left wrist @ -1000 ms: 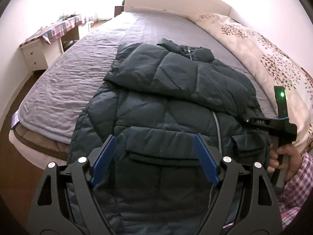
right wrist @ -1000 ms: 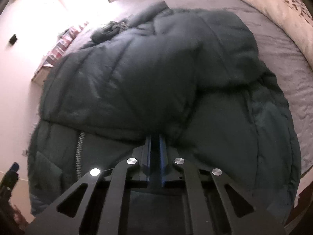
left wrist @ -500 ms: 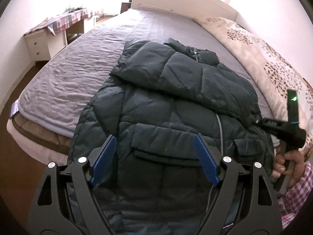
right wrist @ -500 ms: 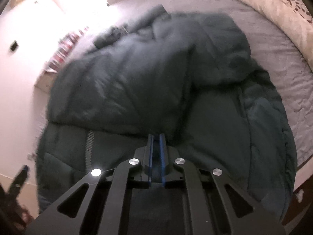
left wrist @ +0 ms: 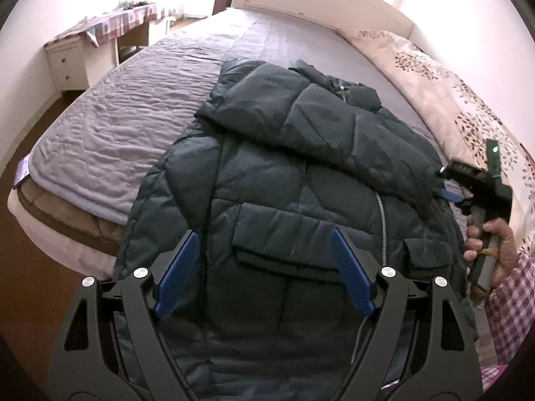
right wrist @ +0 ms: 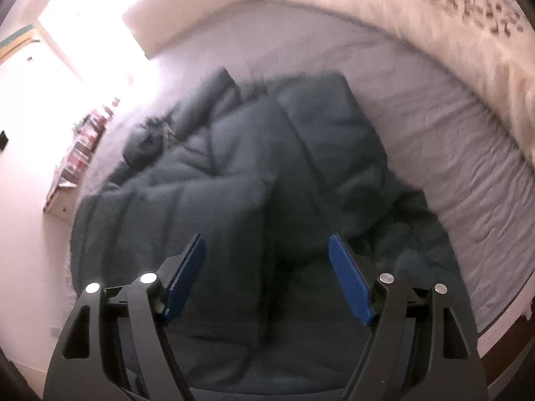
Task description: Fold large clothes
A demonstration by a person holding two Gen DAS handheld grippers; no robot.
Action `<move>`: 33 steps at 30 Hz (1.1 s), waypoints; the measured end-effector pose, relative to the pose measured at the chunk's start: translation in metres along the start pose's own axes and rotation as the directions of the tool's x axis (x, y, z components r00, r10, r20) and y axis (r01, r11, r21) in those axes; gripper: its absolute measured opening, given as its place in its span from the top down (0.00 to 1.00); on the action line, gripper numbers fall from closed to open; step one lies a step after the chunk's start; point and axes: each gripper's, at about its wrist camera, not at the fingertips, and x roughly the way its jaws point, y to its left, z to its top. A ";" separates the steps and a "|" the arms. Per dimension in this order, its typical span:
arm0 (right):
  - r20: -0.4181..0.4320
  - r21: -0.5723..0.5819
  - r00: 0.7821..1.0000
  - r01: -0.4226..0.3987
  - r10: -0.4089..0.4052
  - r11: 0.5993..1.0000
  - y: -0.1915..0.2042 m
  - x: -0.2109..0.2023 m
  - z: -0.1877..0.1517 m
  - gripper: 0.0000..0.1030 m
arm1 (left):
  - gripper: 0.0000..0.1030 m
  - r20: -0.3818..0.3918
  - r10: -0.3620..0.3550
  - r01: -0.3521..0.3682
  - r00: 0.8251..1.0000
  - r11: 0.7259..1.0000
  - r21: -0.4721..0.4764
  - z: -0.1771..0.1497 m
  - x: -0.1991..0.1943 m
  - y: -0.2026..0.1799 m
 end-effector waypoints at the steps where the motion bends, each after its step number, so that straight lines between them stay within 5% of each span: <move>1: -0.046 -0.015 0.999 -0.011 0.010 1.000 -0.001 0.009 -0.004 0.68 | 0.22 0.002 0.000 0.000 1.000 1.000 0.002 0.000 0.000 -0.001; 2: -0.061 -0.019 0.998 -0.024 0.022 1.000 -0.001 0.014 -0.009 0.78 | 0.22 0.004 0.001 -0.001 1.000 1.000 0.002 0.000 0.000 -0.001; 3: -0.065 -0.022 0.998 -0.028 0.027 0.999 -0.001 0.014 -0.014 1.00 | 0.22 0.005 0.002 -0.002 1.000 1.000 0.002 0.001 -0.001 -0.001; 8: -0.011 -0.059 1.000 -0.026 0.025 0.998 -0.005 -0.011 -0.028 1.00 | 0.22 -0.002 -0.001 0.001 1.000 1.000 -0.009 0.001 0.002 0.002; 20: -0.062 -0.055 0.997 0.034 -0.037 0.998 -0.014 -0.006 -0.042 1.00 | 0.22 0.004 -0.009 0.010 1.000 1.000 -0.025 0.000 0.002 0.006; 25: -0.098 0.012 0.995 -0.025 0.026 1.000 -0.023 -0.011 -0.039 0.99 | 0.22 0.009 -0.016 0.016 1.000 1.000 -0.020 0.001 0.000 0.005; 33: -0.002 -0.048 0.999 0.037 -0.037 0.998 -0.013 -0.039 -0.039 0.99 | 0.22 0.006 -0.015 0.015 1.000 1.000 -0.022 0.001 0.000 0.003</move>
